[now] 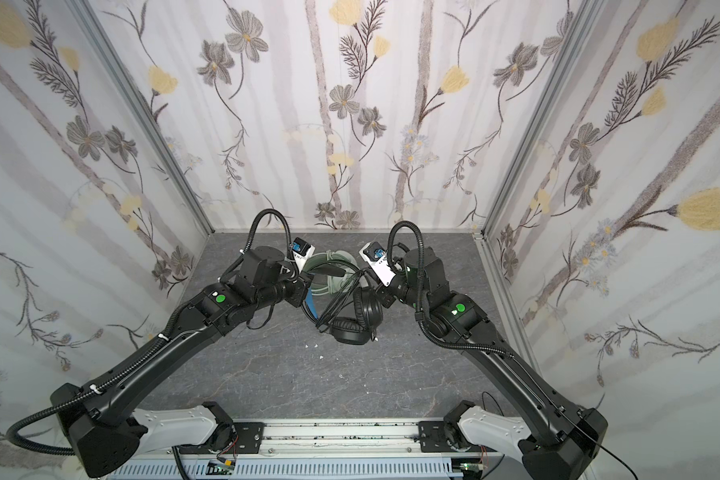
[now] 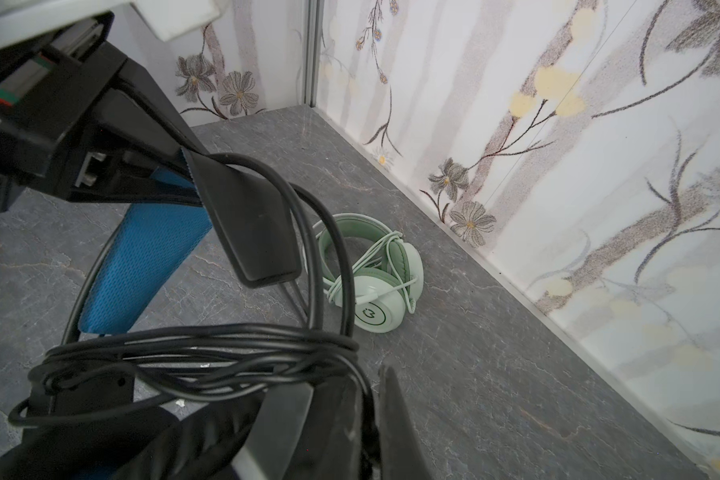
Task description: Wrap the headphones
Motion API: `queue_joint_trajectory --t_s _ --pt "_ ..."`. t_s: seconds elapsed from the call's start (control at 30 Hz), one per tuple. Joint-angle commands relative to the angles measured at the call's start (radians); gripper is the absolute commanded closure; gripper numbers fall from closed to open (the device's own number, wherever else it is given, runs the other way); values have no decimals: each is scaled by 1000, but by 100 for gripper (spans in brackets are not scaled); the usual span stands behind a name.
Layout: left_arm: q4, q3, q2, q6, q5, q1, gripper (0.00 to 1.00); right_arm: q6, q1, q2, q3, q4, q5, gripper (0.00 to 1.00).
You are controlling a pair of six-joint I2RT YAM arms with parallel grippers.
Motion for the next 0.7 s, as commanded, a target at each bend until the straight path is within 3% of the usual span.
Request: queue_joint_trajectory --t_s 0.0,0.23,0.43,0.67 --pt "28 12 4 -8 78 -1 100 56 -8 10 -15 57 42 94" --pt "26 11 39 -37 60 -1 100 79 -20 6 -70 73 29 86" --pt "29 12 40 -44 65 -1 100 103 -45 -14 -121 100 8 72" --pt "23 23 44 -40 64 -1 100 117 -70 -29 -161 124 -6 68"
